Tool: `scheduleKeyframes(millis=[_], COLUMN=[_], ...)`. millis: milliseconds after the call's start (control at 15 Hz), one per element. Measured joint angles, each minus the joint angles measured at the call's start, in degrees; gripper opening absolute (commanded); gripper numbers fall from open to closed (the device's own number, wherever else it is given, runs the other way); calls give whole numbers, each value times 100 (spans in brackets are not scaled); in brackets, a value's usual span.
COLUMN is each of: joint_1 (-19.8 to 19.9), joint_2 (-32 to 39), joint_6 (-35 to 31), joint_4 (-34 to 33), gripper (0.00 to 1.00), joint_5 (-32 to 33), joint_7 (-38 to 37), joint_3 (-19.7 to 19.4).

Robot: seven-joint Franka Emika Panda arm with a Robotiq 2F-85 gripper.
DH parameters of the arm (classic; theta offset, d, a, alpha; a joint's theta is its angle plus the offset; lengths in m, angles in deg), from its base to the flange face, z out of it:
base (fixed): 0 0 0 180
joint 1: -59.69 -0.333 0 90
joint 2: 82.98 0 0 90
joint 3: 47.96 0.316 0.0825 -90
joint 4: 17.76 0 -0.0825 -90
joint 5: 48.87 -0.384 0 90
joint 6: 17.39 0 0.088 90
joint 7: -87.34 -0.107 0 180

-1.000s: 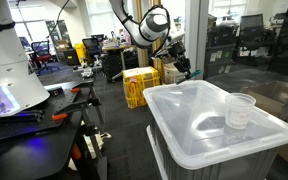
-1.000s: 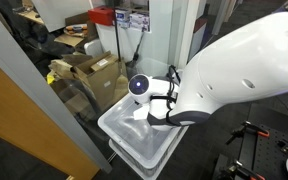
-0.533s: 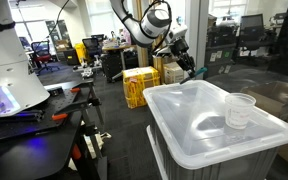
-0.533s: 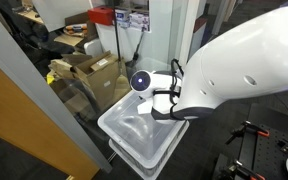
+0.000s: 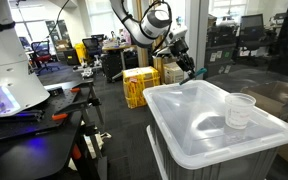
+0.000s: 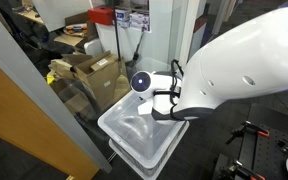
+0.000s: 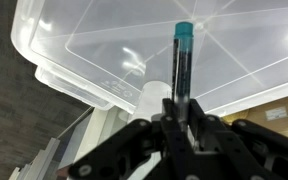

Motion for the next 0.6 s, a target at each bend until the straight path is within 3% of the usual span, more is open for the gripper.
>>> scheduleKeyframes(millis=[200, 600], joint_1=[-55, -565], joint_2=[6, 2], joint_6=[2, 2], joint_4=[85, 682], gripper=[5, 5], joint_5=[152, 459], joint_7=[-3, -79], joint_3=[-143, -1030])
